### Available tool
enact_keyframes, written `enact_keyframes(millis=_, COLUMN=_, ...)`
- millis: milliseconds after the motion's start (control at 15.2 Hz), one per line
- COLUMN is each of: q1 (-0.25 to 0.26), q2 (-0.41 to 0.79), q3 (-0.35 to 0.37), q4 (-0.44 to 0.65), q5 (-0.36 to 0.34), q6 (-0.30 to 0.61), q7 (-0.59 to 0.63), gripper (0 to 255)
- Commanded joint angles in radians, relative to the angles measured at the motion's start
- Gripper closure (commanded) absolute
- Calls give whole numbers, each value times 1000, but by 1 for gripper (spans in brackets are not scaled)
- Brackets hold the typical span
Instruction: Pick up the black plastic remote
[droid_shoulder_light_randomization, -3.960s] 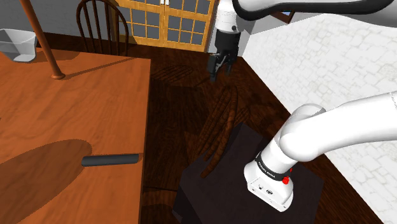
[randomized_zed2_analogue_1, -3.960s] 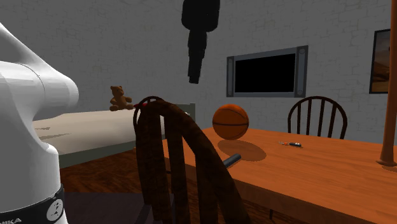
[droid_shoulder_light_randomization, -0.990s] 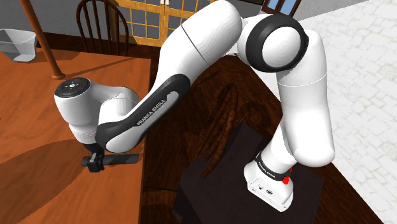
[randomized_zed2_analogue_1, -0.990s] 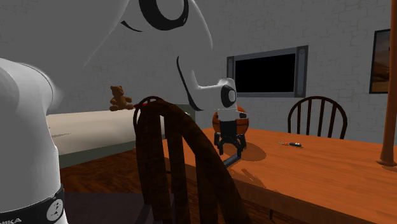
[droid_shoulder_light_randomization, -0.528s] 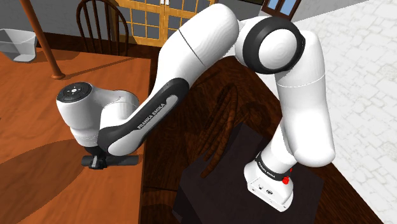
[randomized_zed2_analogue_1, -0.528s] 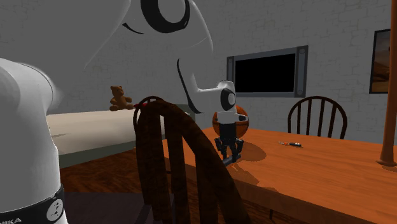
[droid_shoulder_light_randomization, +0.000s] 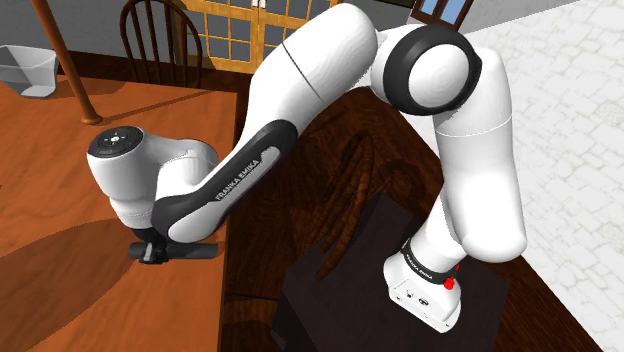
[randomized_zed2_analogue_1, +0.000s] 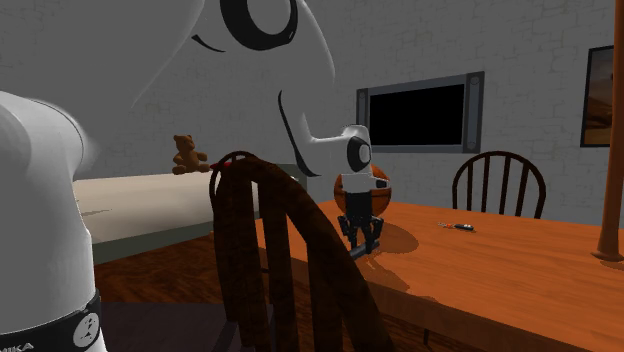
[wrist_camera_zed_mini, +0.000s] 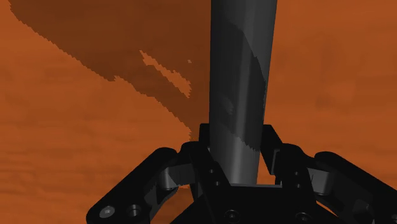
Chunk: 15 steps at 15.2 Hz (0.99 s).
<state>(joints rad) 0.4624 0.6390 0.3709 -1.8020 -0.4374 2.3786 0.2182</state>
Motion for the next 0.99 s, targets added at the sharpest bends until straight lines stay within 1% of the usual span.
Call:
enact_keyframes(millis=0, q1=-6, q2=-18, q3=6, q4=-3, q5=9, q6=-15, q7=-7, gripper=255)
enact_keyframes(millis=792, q1=-35, q2=-123, q3=48, q4=5, q5=69, q6=-121, q7=-51, gripper=255)
enact_keyframes(millis=924, q1=-35, q2=-124, q3=49, q4=5, q5=69, q6=-122, q7=-52, gripper=255)
